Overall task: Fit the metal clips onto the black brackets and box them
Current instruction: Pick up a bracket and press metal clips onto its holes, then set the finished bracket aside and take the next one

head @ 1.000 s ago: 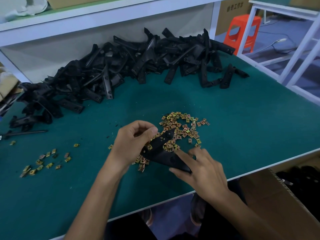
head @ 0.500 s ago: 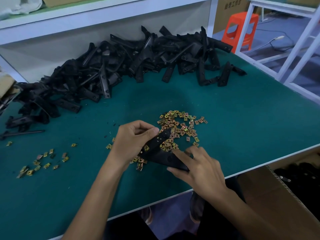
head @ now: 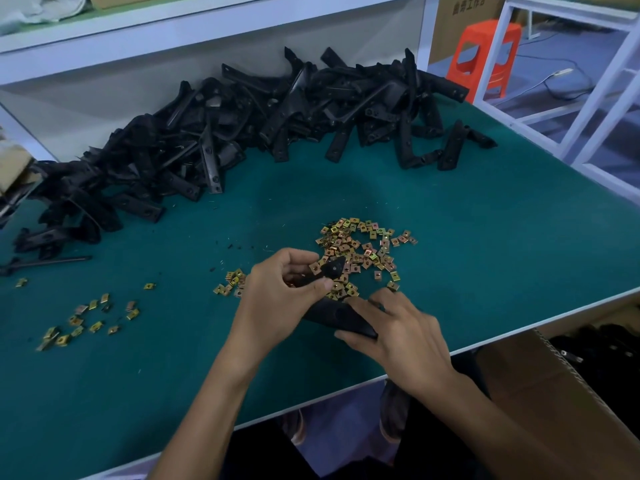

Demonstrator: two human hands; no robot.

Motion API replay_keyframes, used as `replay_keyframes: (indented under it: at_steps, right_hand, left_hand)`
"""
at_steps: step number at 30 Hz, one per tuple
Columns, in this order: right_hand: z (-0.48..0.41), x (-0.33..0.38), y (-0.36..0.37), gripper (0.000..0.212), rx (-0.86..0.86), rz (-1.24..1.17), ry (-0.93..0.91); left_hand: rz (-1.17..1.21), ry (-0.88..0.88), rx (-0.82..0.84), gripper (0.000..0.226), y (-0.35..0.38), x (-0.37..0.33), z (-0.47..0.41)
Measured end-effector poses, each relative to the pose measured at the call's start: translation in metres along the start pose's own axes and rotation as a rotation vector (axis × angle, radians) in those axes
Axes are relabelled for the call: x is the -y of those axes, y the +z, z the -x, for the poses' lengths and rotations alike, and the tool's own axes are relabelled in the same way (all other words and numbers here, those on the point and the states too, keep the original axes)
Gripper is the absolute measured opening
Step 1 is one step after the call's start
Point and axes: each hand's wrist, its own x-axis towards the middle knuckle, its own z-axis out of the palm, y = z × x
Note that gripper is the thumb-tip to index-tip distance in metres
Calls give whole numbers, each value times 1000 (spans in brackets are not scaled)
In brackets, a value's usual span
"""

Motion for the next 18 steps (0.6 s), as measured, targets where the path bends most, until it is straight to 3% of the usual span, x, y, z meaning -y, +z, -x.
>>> replay_keyframes:
  at_steps: [5, 9, 12, 18]
  right_hand:
    - [1, 0, -1, 47, 17, -9, 21]
    - [3, -1, 1, 50, -38, -20, 39]
    - [5, 0, 0, 53, -69, -25, 130]
    - [12, 1, -1, 53, -110, -91, 275]
  left_hand:
    - [-66, 40, -26, 19, 5, -4, 8]
    - [-144, 73, 9, 29, 5, -6, 10]
    - [-225, 128, -25, 40, 6, -8, 16]
    - [-291, 216, -134, 28, 9, -19, 19]
